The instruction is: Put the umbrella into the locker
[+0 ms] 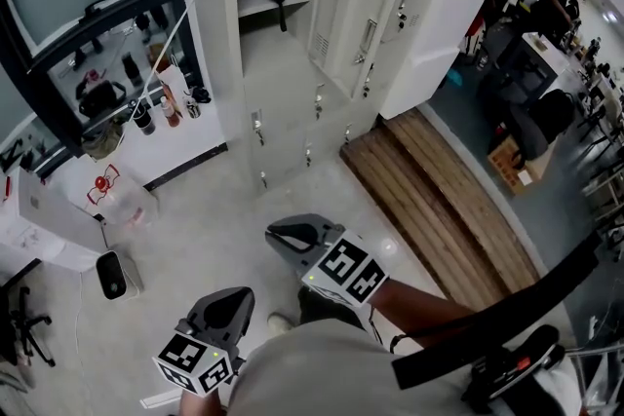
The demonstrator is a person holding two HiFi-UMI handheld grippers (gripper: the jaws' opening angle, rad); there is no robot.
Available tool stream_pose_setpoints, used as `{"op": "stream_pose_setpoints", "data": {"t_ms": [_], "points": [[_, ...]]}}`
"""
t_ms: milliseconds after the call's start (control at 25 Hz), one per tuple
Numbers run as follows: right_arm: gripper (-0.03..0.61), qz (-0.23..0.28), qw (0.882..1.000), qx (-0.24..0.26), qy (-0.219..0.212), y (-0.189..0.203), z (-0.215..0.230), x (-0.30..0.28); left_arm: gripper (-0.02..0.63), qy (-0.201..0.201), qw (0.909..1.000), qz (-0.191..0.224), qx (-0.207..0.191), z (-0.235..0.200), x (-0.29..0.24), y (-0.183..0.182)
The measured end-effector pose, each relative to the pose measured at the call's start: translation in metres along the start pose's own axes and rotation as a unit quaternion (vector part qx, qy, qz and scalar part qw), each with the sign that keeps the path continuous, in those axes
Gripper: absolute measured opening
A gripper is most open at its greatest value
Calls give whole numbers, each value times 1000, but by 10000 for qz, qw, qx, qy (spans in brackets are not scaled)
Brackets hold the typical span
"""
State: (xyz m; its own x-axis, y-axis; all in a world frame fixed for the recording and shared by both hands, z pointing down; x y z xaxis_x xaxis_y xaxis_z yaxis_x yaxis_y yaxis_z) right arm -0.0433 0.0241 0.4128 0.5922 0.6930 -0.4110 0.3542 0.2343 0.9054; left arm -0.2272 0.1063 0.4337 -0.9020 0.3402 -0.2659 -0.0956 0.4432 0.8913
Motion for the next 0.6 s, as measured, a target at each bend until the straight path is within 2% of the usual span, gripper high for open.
{"op": "stream_pose_setpoints", "data": {"t_ms": [360, 600], "points": [[29, -8, 10000, 31, 2, -5, 6, -11, 11, -14, 10000, 2, -5, -12, 1, -2], [29, 2, 10000, 24, -14, -11, 29, -26, 9, -80, 10000, -2, 30, -28, -9, -14]]}}
Point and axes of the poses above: the fingertips, and each gripper's own axes: x backward along the fingers, z to its right, y out of its underside, the point moved 9 cm from there along x, backward along the fingers, and after that the axes turned 11 degrees about y, right-handed, at the moved point
